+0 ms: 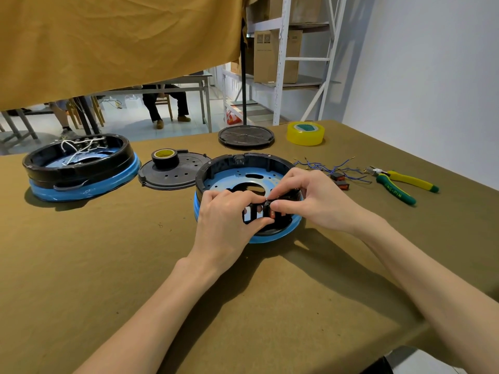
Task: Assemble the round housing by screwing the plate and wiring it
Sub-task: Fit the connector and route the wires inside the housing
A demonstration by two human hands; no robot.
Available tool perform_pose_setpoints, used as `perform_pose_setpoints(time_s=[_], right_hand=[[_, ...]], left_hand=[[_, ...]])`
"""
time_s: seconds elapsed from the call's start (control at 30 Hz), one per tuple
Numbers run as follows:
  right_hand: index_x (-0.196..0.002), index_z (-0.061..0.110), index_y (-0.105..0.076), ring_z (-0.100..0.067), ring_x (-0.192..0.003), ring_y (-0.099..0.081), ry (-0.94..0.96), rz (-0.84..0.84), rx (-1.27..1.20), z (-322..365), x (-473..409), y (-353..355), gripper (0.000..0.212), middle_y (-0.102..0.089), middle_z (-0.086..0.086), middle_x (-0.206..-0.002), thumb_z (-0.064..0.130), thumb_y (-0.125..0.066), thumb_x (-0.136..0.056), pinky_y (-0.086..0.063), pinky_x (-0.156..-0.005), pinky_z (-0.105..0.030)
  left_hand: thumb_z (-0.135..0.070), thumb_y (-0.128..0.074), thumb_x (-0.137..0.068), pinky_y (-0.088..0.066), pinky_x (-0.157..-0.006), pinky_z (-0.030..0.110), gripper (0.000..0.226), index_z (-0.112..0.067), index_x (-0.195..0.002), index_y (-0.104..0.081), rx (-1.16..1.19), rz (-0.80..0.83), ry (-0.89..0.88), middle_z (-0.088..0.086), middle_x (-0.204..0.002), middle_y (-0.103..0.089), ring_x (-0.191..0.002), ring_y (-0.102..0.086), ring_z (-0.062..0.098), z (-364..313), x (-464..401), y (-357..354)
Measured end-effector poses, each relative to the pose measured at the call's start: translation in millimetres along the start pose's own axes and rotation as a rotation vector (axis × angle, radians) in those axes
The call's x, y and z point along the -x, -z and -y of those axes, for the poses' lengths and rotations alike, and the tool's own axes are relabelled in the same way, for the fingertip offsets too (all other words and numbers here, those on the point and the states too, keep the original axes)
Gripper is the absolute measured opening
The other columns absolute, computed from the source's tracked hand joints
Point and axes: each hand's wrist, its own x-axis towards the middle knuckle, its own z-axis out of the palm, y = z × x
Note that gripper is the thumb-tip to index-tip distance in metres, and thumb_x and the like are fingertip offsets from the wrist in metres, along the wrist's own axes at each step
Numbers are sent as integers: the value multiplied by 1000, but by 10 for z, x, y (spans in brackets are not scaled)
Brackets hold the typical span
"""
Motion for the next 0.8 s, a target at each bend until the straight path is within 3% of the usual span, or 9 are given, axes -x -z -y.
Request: perform_pose_setpoints(time_s=[0.23, 0.57, 0.67, 0.8], right_hand=[[-101, 25, -82, -5, -90, -59, 11, -25, -32, -17, 23, -12, 14, -65, 5, -95, 21, -80, -88, -42, -75, -11], [-105, 24, -82, -11, -93, -63, 47, 76, 9, -40, -57, 75, 16, -65, 10, -94, 24, -79, -90, -47, -79, -16], [-104, 24, -82, -13, -92, -63, 52, 65, -1, -44, -63, 76, 16, -66, 9, -93, 25, -80, -89, -50, -77, -18], [-100, 23, -83, -12, -86, -63, 42, 43, -6, -28, -83, 68, 14, -66, 7, -89, 25, -82, -86, -48, -74, -18]], left_hand=[[-39, -85, -76, -39, -84, 34, 41, -21, -112, -77, -10, -13, -12, -5, -104, -78, -96, -70, 15, -5, -7, 9], [-42, -83, -77, -37, -83, 32, 41, -25, -114, -75, 6, 7, -9, -8, -105, -77, -97, -66, 10, -1, -36, 18], [-39, -87, -77, -36, -89, 33, 42, -30, -114, -72, 103, 62, 50, -14, -104, -74, -99, -62, 5, 14, -85, 33], [-35, -89, -76, -40, -100, 44, 38, -31, -110, -71, 136, 102, 119, -19, -97, -70, -99, -63, 5, 3, -156, 37]])
